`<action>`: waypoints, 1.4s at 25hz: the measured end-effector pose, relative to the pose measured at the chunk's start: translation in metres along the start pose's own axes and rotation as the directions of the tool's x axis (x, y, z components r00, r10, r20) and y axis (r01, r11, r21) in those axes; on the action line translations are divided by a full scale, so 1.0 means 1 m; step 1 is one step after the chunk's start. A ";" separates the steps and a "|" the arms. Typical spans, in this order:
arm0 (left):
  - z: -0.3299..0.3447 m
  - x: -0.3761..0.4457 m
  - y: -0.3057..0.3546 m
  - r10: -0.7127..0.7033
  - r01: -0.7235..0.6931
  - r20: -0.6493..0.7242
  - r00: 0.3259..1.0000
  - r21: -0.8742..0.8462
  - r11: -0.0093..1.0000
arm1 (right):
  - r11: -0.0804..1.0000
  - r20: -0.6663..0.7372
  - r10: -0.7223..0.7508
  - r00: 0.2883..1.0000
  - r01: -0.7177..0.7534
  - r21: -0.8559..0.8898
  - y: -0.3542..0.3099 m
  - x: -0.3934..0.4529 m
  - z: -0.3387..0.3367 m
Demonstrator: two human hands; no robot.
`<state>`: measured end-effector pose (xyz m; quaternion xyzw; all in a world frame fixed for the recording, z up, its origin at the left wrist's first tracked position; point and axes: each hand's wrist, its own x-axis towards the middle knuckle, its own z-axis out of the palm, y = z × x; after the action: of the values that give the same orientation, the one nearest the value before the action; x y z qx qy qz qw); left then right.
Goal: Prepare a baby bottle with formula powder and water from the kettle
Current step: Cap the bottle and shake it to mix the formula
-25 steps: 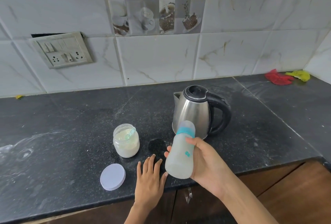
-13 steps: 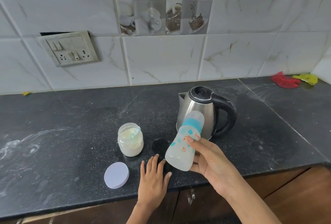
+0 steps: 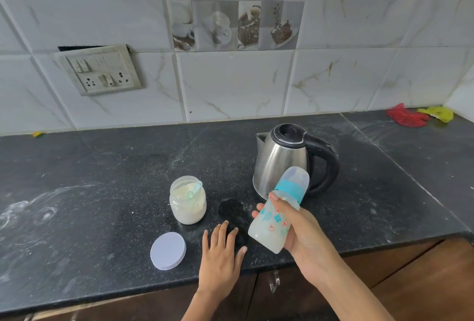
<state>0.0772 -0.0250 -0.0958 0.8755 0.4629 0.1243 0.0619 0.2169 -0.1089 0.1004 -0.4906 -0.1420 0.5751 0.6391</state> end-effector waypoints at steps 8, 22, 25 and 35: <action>-0.002 0.001 0.001 -0.014 0.014 0.026 1.000 -0.009 1.000 | 0.935 0.105 -0.264 0.959 0.281 -0.214 -0.024 0.008 -0.014; 0.001 0.001 -0.004 0.026 -0.026 0.015 1.000 0.004 1.000 | 0.984 0.169 -0.168 0.971 0.175 -0.029 -0.010 0.004 0.012; -0.004 0.002 0.001 -0.016 0.016 -0.005 1.000 -0.009 1.000 | 0.939 -0.002 -0.308 0.951 0.305 0.159 -0.028 0.015 0.009; -0.006 0.000 0.004 -0.025 0.025 0.009 1.000 -0.008 1.000 | 0.975 0.041 -0.220 0.975 0.220 0.015 -0.007 0.012 0.009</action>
<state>0.0781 -0.0273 -0.0891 0.8699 0.4731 0.1216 0.0690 0.2183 -0.0937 0.1060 -0.4561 -0.2060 0.5119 0.6982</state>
